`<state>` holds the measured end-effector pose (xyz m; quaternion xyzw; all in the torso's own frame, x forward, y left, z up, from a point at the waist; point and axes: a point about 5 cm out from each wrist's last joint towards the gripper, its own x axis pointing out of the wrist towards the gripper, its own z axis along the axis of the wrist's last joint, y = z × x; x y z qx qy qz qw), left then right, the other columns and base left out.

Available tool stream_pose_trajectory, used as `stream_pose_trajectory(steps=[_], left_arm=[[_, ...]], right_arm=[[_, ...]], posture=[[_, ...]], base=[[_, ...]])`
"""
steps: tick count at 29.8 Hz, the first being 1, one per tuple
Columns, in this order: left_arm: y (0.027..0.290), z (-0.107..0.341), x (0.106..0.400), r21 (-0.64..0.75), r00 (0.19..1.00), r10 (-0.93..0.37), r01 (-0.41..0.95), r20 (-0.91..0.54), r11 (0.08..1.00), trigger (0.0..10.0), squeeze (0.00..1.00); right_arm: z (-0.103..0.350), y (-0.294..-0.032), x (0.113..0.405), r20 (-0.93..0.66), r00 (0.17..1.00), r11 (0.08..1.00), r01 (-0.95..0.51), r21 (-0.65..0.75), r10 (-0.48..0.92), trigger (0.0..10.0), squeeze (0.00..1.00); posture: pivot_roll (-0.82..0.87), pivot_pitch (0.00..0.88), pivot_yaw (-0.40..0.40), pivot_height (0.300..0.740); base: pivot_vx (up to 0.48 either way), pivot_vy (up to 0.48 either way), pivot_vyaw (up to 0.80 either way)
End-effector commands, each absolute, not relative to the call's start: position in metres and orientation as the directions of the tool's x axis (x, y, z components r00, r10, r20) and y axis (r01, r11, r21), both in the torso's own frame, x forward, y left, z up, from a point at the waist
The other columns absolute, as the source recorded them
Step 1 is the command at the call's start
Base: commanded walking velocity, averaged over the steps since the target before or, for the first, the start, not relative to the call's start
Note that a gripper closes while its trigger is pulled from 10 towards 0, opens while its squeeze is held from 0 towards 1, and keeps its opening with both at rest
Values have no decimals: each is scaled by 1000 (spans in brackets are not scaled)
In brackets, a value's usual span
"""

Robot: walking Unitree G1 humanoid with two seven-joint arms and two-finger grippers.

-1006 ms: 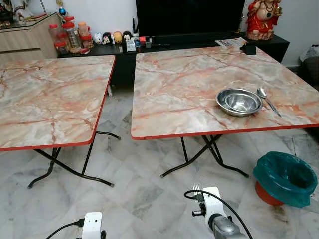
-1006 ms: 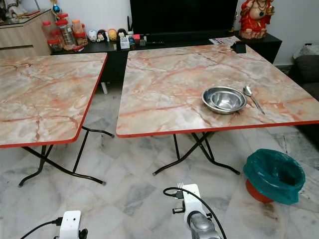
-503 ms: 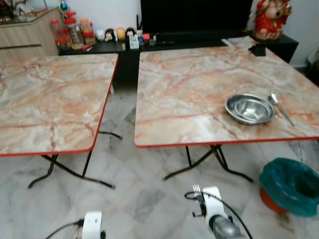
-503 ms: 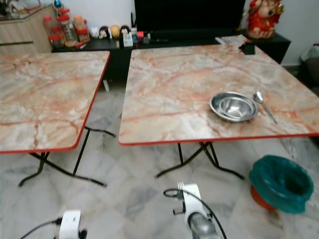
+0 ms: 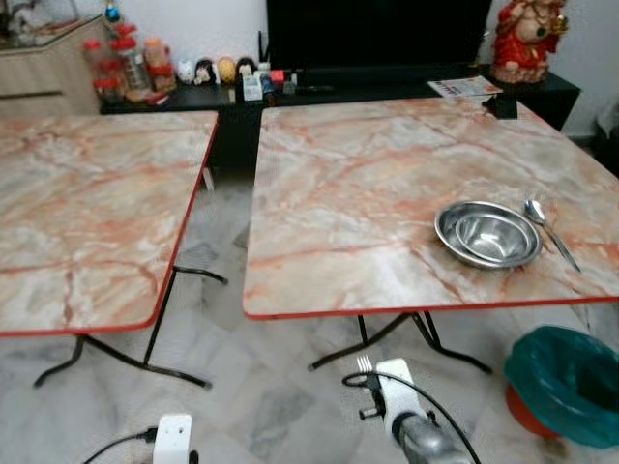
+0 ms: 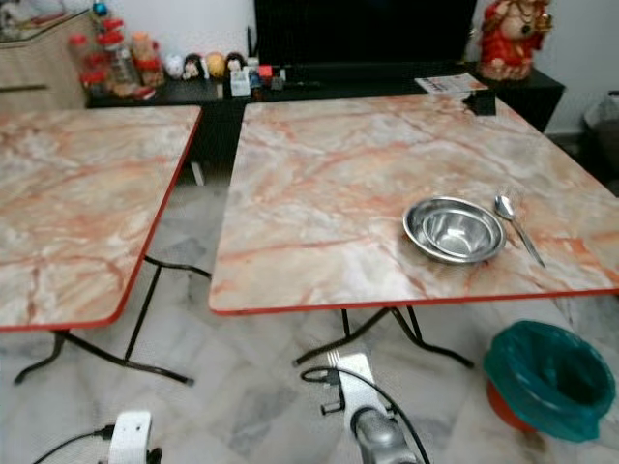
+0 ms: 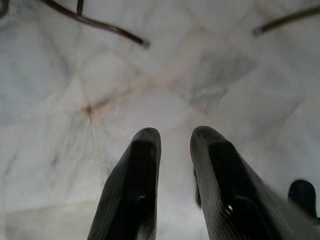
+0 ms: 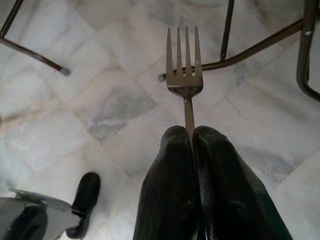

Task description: Setting the table

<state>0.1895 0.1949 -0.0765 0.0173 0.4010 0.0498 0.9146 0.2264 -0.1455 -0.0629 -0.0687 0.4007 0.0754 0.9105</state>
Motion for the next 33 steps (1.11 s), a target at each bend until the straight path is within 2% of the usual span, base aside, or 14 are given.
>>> stream_pose_trajectory(steps=[1, 10, 13, 17, 33], left_arm=[[198, -83, 177, 93, 637, 115, -68, -762, 993, 10000, 0], [199, -83, 176, 114, 628, 132, -70, -767, 991, 10000, 0], [200, -84, 174, 113, 628, 140, -83, -766, 990, 10000, 0], [199, -84, 174, 113, 627, 141, -84, -766, 990, 10000, 0], [199, -84, 174, 117, 628, 137, -74, -766, 990, 10000, 0]], right_arm=[[-64, -147, 225, -744, 663, 982, -179, -58, 77, 10000, 0], [-62, -149, 227, -739, 670, 982, -178, -67, 71, 10000, 0], [-64, -147, 224, -750, 655, 968, -234, -90, 89, 10000, 0], [-64, -145, 224, -742, 663, 972, -225, -68, 101, 10000, 0], [-59, -136, 232, -717, 683, 973, -229, -31, 138, 10000, 0]], posture=[[3, 0, 33, 740], [2, 0, 34, 740], [5, 0, 34, 740], [7, 0, 31, 740], [-1, 0, 45, 740]], base=[[0, 0, 0], [0, 0, 0], [0, 0, 471], [0, 0, 627], [0, 0, 0]])
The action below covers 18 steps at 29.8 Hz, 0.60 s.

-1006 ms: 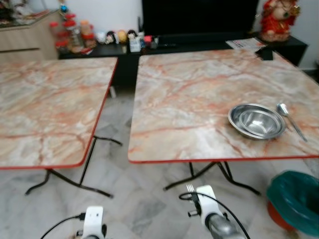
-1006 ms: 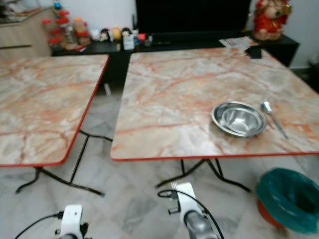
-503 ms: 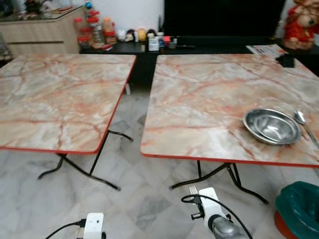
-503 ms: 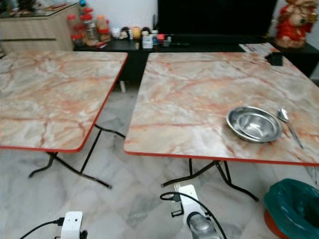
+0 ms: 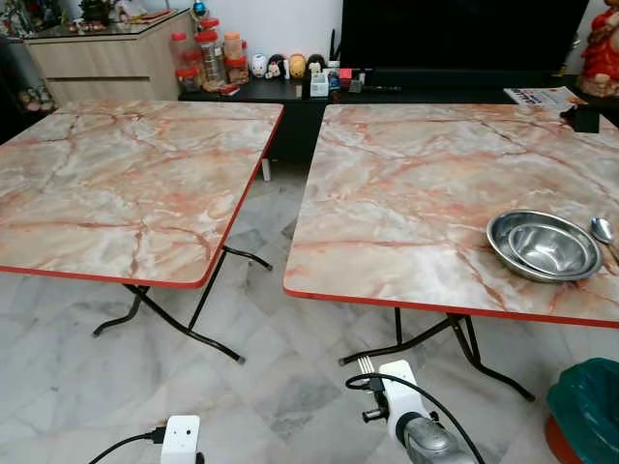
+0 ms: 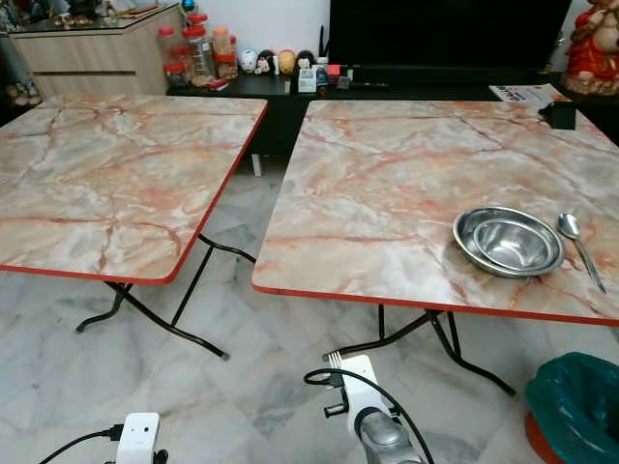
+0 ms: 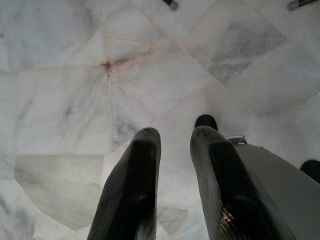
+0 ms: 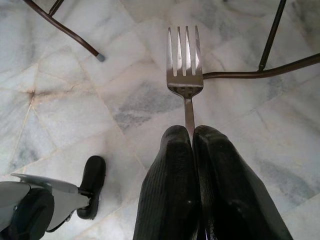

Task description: Setting the table

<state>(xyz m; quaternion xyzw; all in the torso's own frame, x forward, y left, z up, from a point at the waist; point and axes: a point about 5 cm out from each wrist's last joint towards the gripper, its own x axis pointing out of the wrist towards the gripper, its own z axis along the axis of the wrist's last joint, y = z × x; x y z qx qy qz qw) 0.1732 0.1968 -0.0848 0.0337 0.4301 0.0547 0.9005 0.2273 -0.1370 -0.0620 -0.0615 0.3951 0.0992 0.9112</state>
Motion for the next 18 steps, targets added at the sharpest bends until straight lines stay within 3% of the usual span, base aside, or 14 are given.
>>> stream_pose_trajectory(steps=[1, 18], left_arm=[[199, -84, 174, 117, 628, 137, -74, -766, 990, 10000, 0], [203, -81, 179, 138, 633, 137, -49, -762, 989, 10000, 0]], right_arm=[[-59, -136, 232, -717, 683, 973, -230, -31, 138, 10000, 0], [-61, -139, 228, -729, 673, 972, -232, -41, 129, 10000, 0]], posture=[[-1, 0, 45, 740], [-1, 0, 48, 740]], base=[[0, 0, 0], [28, -403, 0]])
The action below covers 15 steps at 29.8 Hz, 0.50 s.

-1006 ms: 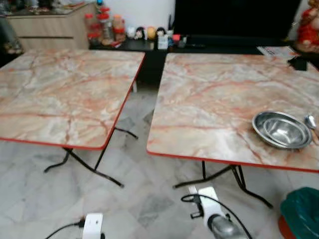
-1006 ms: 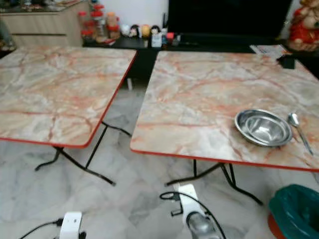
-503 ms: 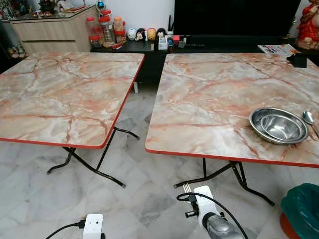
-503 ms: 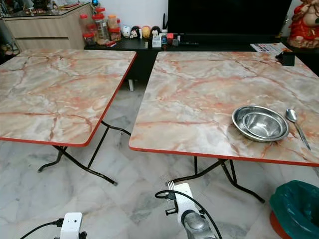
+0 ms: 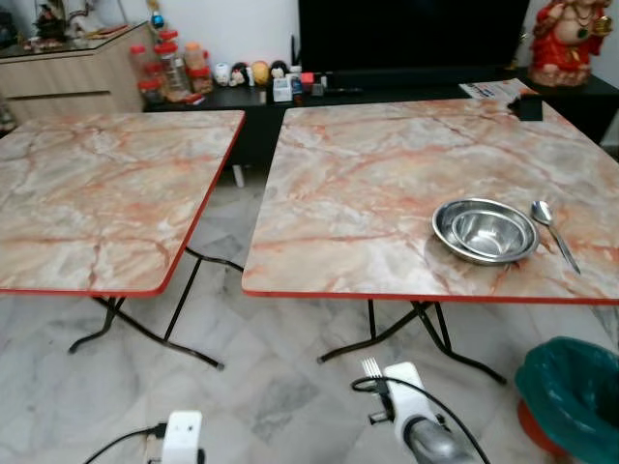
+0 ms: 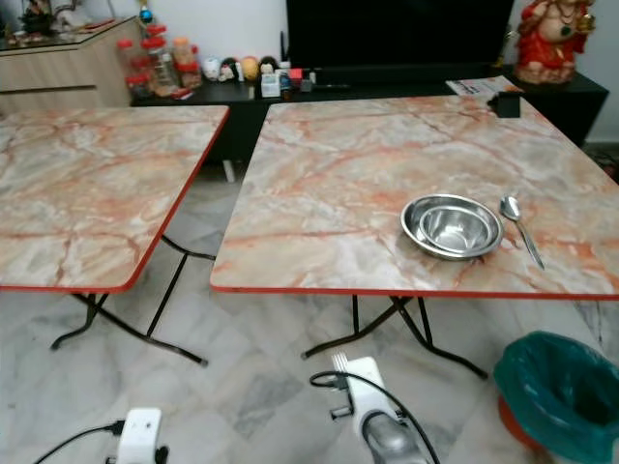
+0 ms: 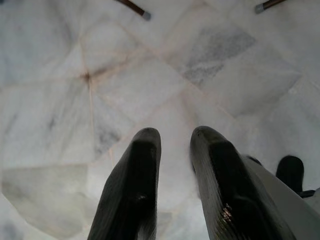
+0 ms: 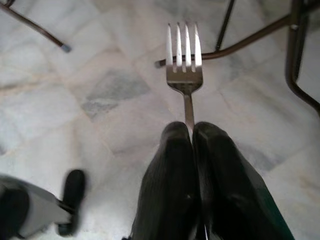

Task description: Setting the table

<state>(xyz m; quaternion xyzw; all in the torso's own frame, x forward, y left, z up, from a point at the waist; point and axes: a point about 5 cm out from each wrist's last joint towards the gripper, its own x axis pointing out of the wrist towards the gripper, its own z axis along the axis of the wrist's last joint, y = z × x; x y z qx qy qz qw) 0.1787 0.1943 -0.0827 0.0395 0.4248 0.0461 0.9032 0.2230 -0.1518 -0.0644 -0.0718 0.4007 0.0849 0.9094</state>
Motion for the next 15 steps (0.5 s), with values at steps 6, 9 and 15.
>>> stream_pose_trajectory(steps=[6, 9, 15], left_arm=[[203, -80, 181, 136, 636, 138, -52, -759, 989, 10000, 0], [202, -81, 181, 134, 636, 142, -61, -759, 989, 10000, 0], [201, -82, 178, 126, 630, 140, -68, -764, 990, 10000, 0]], right_arm=[[-60, -138, 230, -726, 675, 972, -231, -40, 130, 10000, 0], [-60, -139, 230, -726, 676, 973, -228, -40, 129, 10000, 0], [-60, -139, 230, -726, 676, 973, -228, -42, 127, 10000, 0]], posture=[[-1, 0, 46, 740], [1, 0, 42, 740], [0, 0, 41, 740]], base=[[0, -416, 0], [160, -414, 0], [120, -414, 0]])
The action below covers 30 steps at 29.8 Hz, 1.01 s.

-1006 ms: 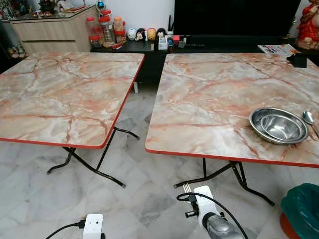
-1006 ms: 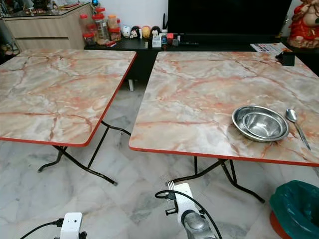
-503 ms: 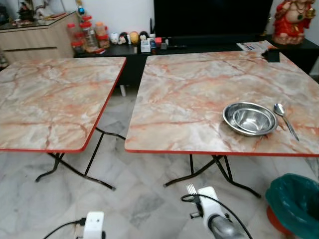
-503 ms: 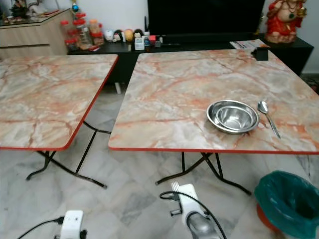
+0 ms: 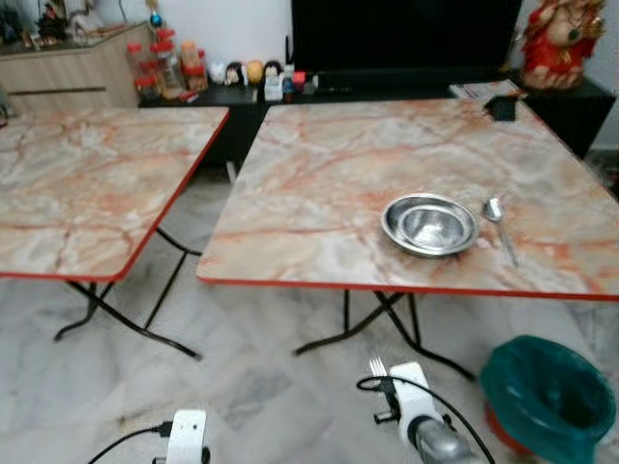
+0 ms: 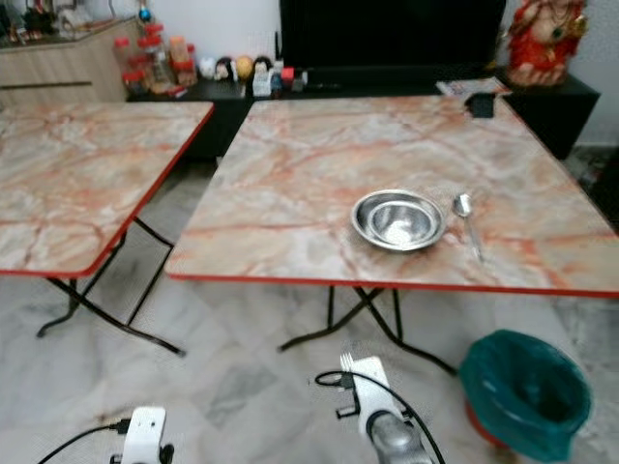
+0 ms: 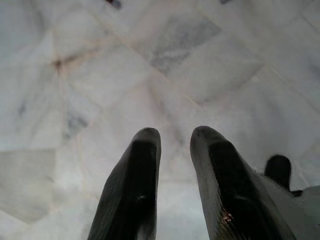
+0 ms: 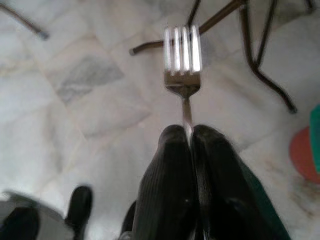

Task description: Setting the table

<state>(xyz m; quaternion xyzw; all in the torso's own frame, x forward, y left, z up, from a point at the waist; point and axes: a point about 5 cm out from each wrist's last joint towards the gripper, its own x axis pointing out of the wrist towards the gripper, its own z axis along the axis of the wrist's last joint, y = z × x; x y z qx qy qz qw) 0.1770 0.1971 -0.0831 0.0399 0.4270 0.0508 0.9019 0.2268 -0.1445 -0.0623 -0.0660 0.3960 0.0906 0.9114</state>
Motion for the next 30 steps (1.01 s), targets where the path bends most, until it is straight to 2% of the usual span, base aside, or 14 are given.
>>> stream_pose_trajectory(steps=[1, 13, 30], left_arm=[[200, -82, 178, 124, 630, 140, -70, -764, 990, 10000, 0], [201, -82, 178, 126, 636, 145, -76, -758, 989, 10000, 0], [198, -83, 177, 106, 636, 112, -48, -763, 993, 10000, 0]], right_arm=[[-60, -139, 230, -726, 676, 973, -228, -43, 126, 10000, 0], [-58, -139, 233, -713, 692, 975, -216, -55, 113, 10000, 0], [-55, -145, 235, -672, 726, 963, -258, -74, 143, 10000, 0]], posture=[[0, 0, 41, 740], [-9, 0, 53, 740], [-16, 0, 53, 740]], base=[[240, -412, 0], [161, -406, 0], [0, 0, 0]])
